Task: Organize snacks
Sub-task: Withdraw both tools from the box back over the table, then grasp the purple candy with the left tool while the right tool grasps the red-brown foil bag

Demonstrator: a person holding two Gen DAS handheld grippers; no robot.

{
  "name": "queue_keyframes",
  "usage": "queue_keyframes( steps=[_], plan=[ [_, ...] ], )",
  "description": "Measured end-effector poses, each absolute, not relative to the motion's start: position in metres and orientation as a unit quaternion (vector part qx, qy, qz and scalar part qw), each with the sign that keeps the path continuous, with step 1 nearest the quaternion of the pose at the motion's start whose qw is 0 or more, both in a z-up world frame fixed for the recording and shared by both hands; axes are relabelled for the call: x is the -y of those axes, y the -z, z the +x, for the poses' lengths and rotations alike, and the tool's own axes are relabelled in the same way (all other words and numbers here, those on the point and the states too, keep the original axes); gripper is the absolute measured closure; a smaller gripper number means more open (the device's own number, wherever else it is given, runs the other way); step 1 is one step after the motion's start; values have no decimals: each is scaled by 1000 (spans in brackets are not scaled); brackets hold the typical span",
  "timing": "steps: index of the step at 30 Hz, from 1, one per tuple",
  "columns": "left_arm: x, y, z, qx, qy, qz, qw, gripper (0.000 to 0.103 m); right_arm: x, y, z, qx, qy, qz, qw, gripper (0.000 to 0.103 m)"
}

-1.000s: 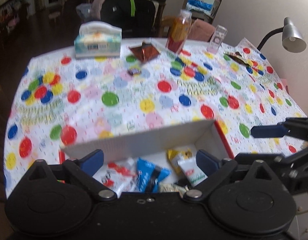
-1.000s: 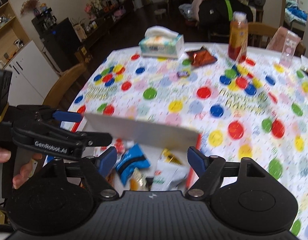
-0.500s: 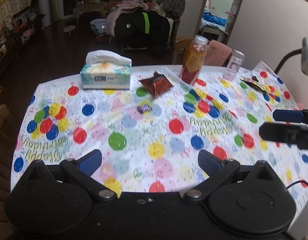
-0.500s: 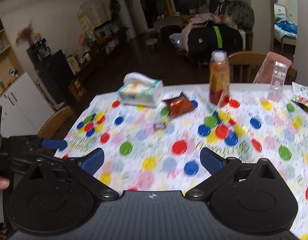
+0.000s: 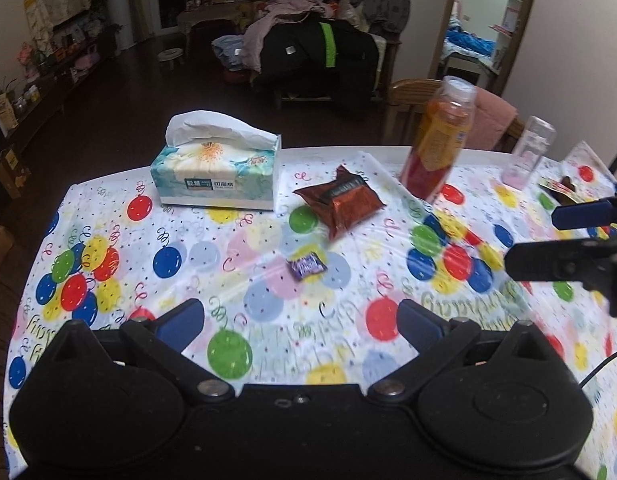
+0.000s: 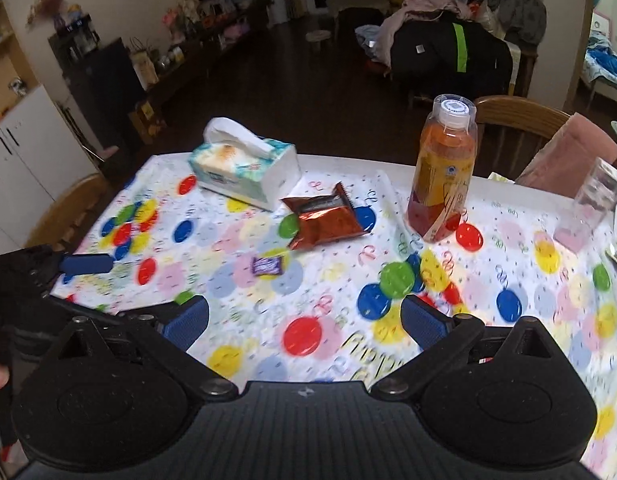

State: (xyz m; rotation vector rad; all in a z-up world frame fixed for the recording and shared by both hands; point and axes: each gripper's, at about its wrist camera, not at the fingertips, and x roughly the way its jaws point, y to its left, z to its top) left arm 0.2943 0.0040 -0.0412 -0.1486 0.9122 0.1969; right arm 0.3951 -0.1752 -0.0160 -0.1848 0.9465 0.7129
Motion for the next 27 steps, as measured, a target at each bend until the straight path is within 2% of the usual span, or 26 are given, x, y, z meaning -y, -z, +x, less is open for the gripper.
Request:
queue_keyframes(
  steps=[16,22,27],
  plan=[
    [-20,104,374,-473,-131,-115,864,1,92,83,508,-458,-336,-117,815,0],
    [-28,127,401,-494,-136,-143,847,4,72,113,537,-478,-324,-116,808,0],
    [-34,147,416,-510,-142,-163,833,11,62,133,550,-492,-316,-116,803,0]
  ],
)
